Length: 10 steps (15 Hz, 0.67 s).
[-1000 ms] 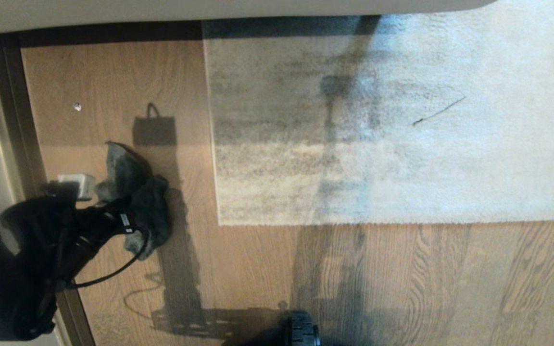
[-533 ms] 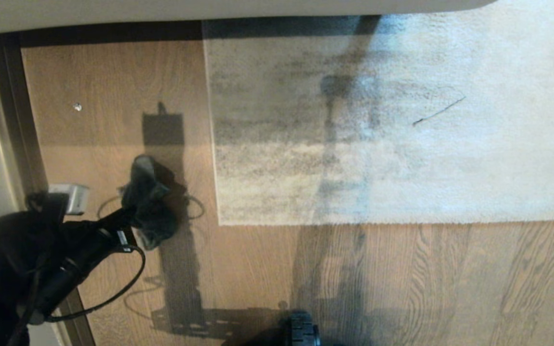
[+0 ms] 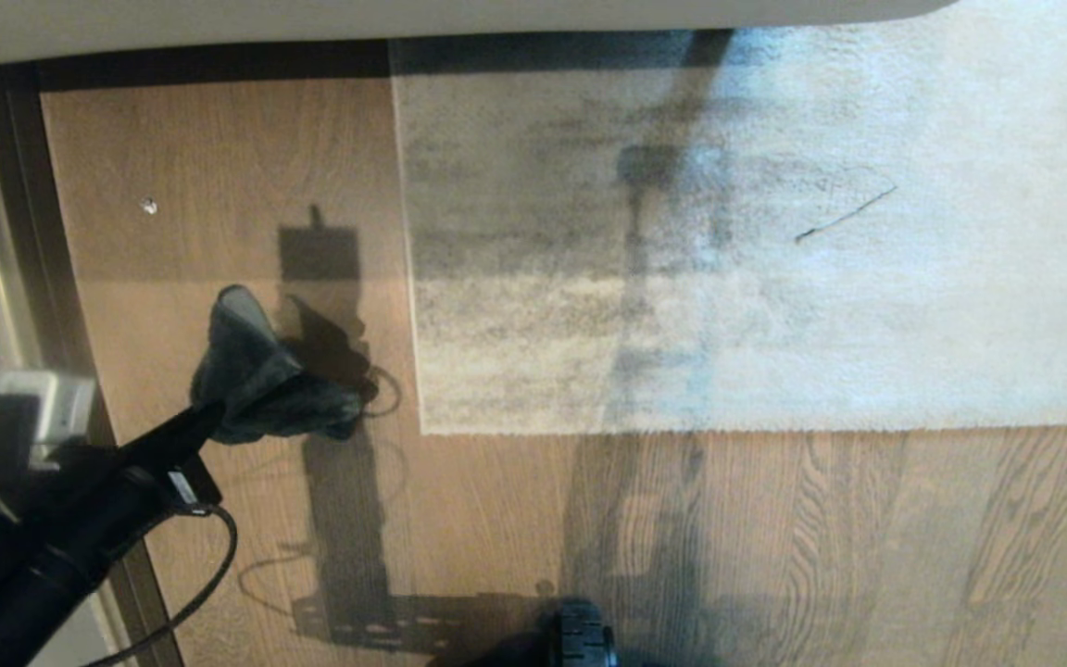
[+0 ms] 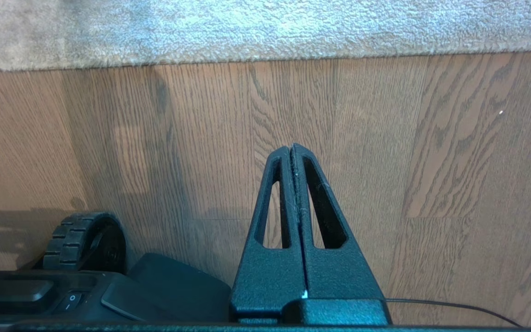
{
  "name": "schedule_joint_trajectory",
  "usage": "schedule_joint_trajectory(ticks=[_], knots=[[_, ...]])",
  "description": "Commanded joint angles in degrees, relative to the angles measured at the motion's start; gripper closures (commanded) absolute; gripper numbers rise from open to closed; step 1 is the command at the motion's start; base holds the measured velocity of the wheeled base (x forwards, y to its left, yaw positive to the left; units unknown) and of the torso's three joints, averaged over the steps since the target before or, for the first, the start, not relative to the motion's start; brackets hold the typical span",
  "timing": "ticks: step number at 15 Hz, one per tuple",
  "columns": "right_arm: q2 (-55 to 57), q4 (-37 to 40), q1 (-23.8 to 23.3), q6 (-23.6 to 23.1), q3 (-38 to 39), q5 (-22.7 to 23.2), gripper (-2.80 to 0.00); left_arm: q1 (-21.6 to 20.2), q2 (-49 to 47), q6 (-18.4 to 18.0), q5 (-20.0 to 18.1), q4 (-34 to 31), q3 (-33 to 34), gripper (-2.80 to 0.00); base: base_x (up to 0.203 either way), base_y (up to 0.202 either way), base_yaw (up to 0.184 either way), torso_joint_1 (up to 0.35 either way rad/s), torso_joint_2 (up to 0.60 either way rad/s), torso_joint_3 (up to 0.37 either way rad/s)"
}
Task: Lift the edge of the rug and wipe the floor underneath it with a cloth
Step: Pick up the rag
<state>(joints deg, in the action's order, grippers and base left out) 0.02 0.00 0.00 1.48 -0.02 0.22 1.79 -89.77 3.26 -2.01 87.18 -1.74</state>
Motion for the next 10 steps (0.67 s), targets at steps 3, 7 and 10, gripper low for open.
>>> schedule_joint_trajectory(ticks=[3, 7, 10], knots=[[-0.02, 0.00, 0.00, 0.02, 0.01, 0.04, 0.00, -0.12, 5.76, 0.20, 0.00, 2.77, 1.74, 0.00, 0.000, 0.000, 0.000, 0.000, 0.00, 0.000], [-0.02, 0.00, 0.00, 0.02, 0.02, 0.04, 0.00, -0.49, 9.44, 1.20, 0.41, 2.15, 1.74, 0.00, 0.000, 0.000, 0.000, 0.000, 0.00, 0.000], [-0.02, 0.00, 0.00, 0.02, 0.01, 0.04, 0.00, -0.64, 13.74, 1.23, 0.21, -2.18, 1.74, 0.00, 0.000, 0.000, 0.000, 0.000, 0.00, 0.000]])
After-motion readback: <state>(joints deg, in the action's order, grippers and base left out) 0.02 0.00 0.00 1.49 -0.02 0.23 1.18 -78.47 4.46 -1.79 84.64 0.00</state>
